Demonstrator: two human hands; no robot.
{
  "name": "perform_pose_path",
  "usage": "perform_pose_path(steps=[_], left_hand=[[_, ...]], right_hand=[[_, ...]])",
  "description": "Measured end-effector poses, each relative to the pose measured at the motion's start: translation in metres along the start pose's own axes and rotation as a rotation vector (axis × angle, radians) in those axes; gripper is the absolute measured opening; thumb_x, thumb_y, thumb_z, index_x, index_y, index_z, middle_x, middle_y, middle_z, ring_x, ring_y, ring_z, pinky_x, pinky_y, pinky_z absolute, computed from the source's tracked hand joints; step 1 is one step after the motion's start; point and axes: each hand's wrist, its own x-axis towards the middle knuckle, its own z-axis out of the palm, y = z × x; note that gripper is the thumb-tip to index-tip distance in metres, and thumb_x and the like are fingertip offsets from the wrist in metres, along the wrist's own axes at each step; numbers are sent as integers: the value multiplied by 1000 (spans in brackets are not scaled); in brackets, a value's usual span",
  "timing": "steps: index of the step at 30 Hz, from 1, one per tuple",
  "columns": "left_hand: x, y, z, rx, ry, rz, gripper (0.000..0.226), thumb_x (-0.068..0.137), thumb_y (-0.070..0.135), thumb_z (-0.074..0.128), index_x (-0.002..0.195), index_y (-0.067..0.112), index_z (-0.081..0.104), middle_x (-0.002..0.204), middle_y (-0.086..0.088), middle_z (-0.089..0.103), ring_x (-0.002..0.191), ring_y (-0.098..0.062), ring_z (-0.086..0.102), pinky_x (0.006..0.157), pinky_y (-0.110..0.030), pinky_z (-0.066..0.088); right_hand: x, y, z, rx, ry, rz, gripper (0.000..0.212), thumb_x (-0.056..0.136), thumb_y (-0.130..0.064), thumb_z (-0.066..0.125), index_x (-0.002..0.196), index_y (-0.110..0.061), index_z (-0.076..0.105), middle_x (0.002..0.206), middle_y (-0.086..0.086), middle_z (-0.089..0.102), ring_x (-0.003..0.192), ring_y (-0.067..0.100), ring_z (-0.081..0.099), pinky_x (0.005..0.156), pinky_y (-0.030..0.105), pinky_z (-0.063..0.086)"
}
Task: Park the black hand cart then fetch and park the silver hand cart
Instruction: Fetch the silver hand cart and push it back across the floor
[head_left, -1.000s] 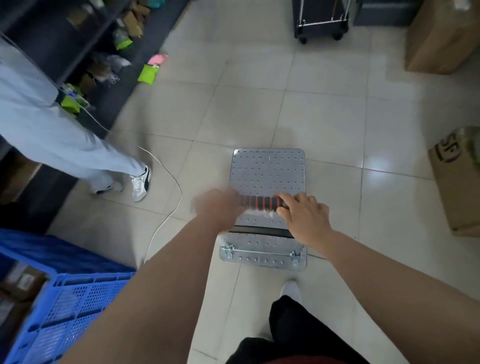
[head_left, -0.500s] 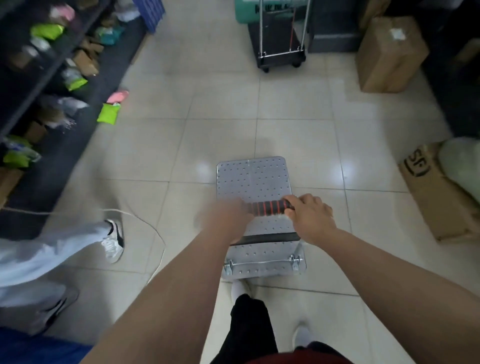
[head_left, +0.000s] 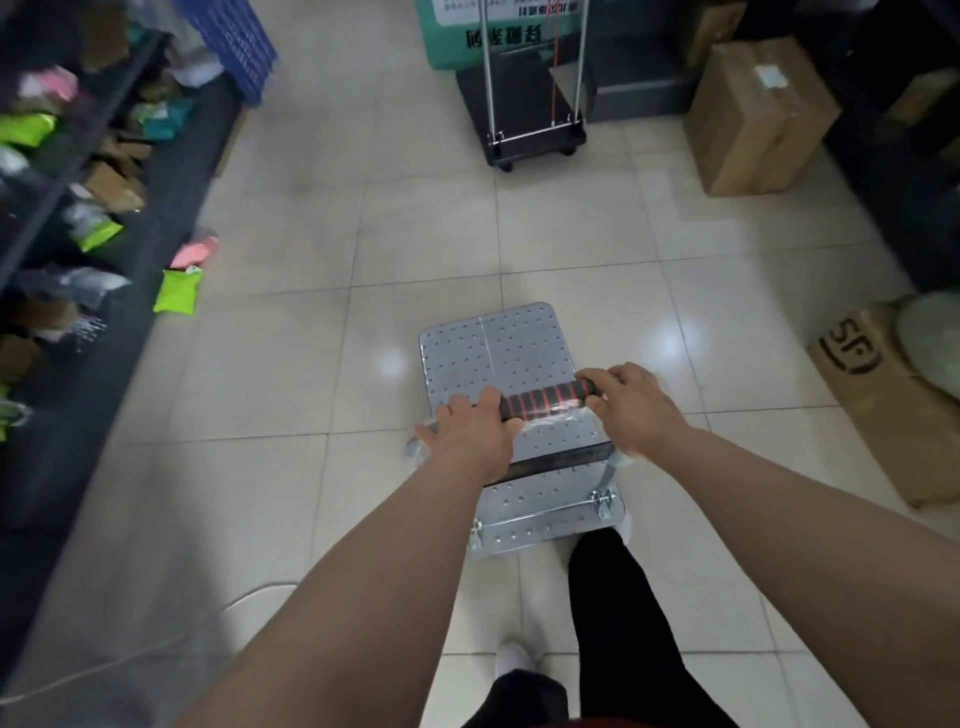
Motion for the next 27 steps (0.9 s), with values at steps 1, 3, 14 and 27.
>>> perform_pose_path(steps=[1, 3, 14, 27], left_hand=[[14, -1, -8, -4, 4, -8, 37, 95, 51, 35, 122, 26, 37, 127, -16, 42, 122, -37, 36, 105, -67, 19], [35, -4, -22, -12, 10, -16, 37, 94, 53, 36, 121, 28, 37, 126, -14, 43, 121, -36, 37, 105, -66, 20], [191, 11, -109, -5, 1, -124, 34, 91, 56, 36, 118, 35, 36, 120, -9, 46, 111, -29, 42, 96, -52, 34], [360, 41, -204, -89, 4, -129, 32, 93, 54, 35, 115, 31, 36, 120, -11, 44, 115, -32, 40, 97, -61, 32]], right_hand=[[16, -4, -4, -4, 3, -14, 37, 98, -38, 34, 135, -39, 39, 134, 8, 43, 127, 25, 33, 106, 42, 29], [40, -10, -9, -28, 10, -38, 37, 98, -38, 34, 135, -38, 39, 133, 9, 43, 126, 27, 34, 107, 42, 28], [221, -24, -76, 1, -88, -175, 35, 97, -34, 40, 131, -38, 41, 123, 8, 47, 119, 27, 38, 104, 42, 27], [426, -44, -148, -6, -70, -178, 38, 97, -31, 39, 135, -34, 42, 130, 7, 43, 123, 23, 32, 108, 42, 24]])
